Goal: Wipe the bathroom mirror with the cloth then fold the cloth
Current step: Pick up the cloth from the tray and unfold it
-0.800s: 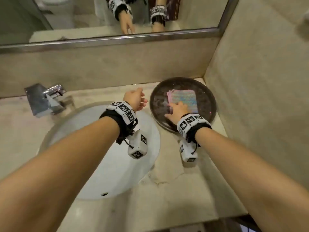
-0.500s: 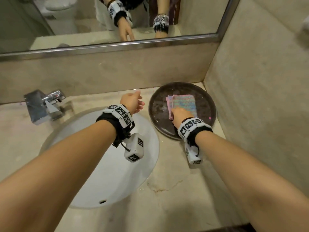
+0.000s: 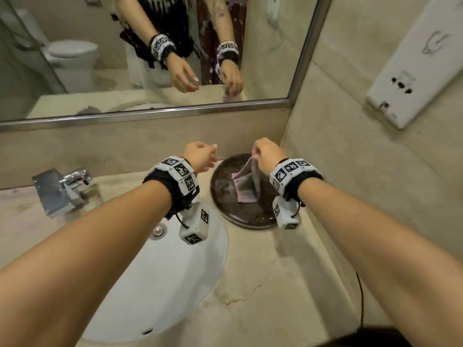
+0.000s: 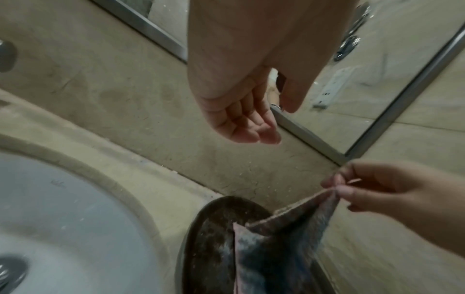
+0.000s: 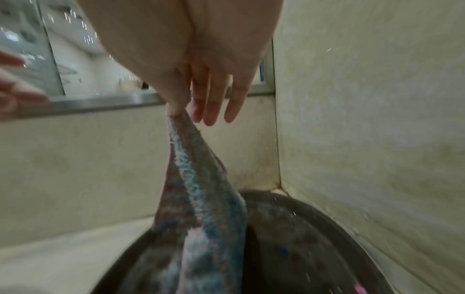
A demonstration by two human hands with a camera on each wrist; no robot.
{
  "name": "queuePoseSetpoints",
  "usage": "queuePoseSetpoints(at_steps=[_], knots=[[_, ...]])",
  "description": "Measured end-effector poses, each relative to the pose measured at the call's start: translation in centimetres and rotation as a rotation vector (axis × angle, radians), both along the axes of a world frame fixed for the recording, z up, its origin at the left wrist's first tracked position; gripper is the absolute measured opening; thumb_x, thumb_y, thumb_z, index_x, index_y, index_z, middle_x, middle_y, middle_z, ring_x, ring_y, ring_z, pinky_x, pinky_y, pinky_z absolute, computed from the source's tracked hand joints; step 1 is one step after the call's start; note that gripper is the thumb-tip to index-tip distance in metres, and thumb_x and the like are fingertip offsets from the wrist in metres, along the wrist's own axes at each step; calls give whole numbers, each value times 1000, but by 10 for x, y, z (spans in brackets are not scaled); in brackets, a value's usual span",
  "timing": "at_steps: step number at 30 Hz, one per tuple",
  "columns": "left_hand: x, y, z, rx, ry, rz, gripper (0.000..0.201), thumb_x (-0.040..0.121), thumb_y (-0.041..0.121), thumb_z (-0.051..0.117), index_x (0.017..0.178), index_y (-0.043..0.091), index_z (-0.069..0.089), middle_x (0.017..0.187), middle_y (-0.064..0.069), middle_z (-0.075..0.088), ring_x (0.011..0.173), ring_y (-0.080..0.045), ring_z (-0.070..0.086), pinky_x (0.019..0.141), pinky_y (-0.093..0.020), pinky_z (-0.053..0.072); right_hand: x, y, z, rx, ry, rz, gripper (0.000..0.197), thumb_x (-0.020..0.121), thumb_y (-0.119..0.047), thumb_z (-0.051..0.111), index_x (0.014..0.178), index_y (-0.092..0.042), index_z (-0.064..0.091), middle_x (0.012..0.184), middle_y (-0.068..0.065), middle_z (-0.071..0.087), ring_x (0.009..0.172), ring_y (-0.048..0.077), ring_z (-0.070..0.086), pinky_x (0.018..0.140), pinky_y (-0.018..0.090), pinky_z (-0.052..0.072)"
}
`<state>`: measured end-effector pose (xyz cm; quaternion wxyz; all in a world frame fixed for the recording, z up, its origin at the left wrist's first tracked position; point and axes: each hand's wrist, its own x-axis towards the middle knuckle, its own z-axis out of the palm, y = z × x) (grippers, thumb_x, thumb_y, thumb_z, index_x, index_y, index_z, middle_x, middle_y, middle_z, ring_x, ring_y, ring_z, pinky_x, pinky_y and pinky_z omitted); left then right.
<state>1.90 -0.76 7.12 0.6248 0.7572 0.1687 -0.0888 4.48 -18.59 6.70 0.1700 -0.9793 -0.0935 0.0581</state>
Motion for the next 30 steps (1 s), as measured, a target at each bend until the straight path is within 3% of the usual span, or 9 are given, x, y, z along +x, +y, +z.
queuePoseSetpoints(at_steps=[4,6,8,11,15,19,22,25,30], knots=[[1,-4,33,72,-108,-60,15,91,16,57,77,17,52,70,-2,56,52,-6,50,38,-12,37,-2,8,52,158,-64,54,5,95,-12,45,92,-16,46,104,15,62,93,31,57,80,34,43],[-3,-6,52,103,-161,-137,8,89,14,61,96,13,59,85,-4,60,63,-7,53,46,-13,40,-5,14,78,171,-102,117,4,95,-12,45,94,-15,46,102,14,62,92,28,57,77,32,40],[-7,-6,69,149,-191,-231,32,87,15,63,118,8,57,104,-7,60,84,-13,57,57,-16,40,-8,22,104,196,-150,183,5,95,-10,45,93,-14,45,100,13,61,91,25,55,76,30,37],[-15,-3,92,155,-257,-330,40,88,11,62,126,4,53,112,-9,59,98,-16,55,61,-13,41,-13,35,138,272,-245,239,7,94,-7,46,98,-5,52,90,7,56,84,22,53,75,28,39],[-21,8,119,139,-366,-354,28,90,6,57,117,-3,59,91,-8,64,67,-8,61,53,-8,50,-16,49,170,312,-347,245,8,94,-8,47,90,-15,49,72,-5,50,75,17,47,54,11,32],[-19,23,142,219,-486,-318,27,91,8,56,115,-1,64,89,-6,64,45,12,57,47,-1,44,-16,59,190,298,-402,221,9,94,-10,46,96,-9,55,80,1,54,78,18,48,63,22,31],[-16,33,159,261,-520,-299,27,92,9,56,115,0,64,91,-6,65,54,4,55,53,-6,44,-17,63,202,318,-445,203,17,94,-13,47,104,-5,60,87,0,54,82,14,48,69,21,31],[-14,42,175,269,-504,-276,16,91,8,54,95,0,68,70,-1,57,66,-11,50,67,-26,43,-15,65,213,275,-444,200,22,95,-18,49,101,-3,64,88,1,56,85,14,49,73,22,33],[-13,51,207,232,-508,-282,28,93,14,53,66,21,53,64,0,48,58,-12,44,53,-25,35,-10,62,224,298,-398,160,32,99,-22,41,84,0,59,73,8,51,77,21,47,66,27,31]])
